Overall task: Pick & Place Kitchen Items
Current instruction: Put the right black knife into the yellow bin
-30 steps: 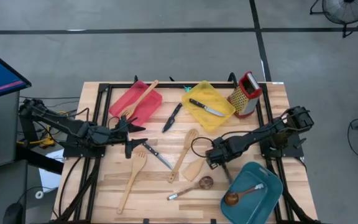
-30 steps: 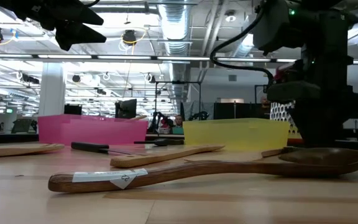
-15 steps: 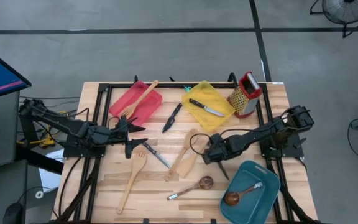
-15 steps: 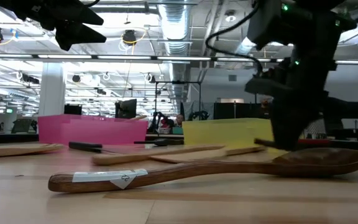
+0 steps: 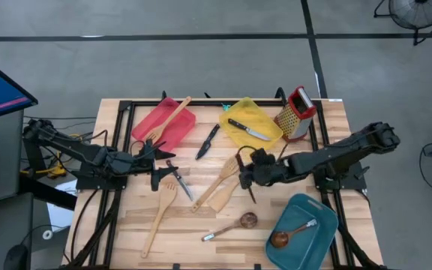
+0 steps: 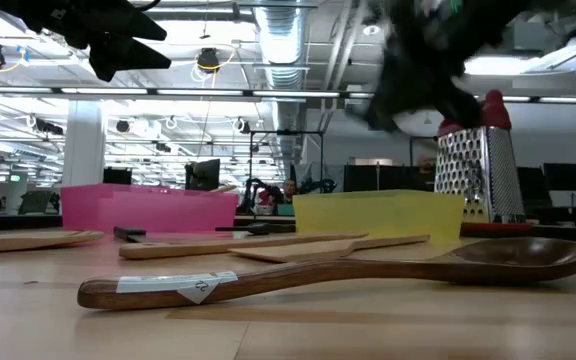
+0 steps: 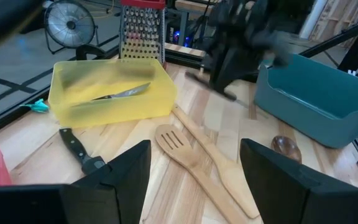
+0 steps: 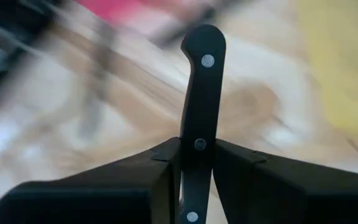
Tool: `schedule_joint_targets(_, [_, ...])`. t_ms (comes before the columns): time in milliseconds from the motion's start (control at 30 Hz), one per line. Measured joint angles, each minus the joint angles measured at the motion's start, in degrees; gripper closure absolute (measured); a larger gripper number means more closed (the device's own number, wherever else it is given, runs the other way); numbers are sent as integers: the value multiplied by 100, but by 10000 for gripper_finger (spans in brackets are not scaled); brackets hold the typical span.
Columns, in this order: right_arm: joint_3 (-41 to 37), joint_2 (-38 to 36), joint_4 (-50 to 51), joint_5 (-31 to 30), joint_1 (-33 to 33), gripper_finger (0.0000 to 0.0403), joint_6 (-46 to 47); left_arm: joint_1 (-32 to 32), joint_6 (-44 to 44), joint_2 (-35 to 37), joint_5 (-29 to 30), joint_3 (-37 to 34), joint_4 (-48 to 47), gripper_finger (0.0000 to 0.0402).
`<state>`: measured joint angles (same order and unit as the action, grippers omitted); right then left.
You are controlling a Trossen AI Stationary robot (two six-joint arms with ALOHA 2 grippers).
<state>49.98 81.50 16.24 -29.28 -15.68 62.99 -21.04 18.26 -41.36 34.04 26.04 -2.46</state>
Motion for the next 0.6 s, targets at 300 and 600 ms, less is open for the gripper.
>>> schedule_joint_targets(300, [12,-838,-3078,-23,-101,335,-2605,0,-2,0,0,0,-2,174])
schedule_joint_targets(600, [20,-1004,-5354,1300,-472,335,-4821,0,-40,-2,0,0,-2,174])
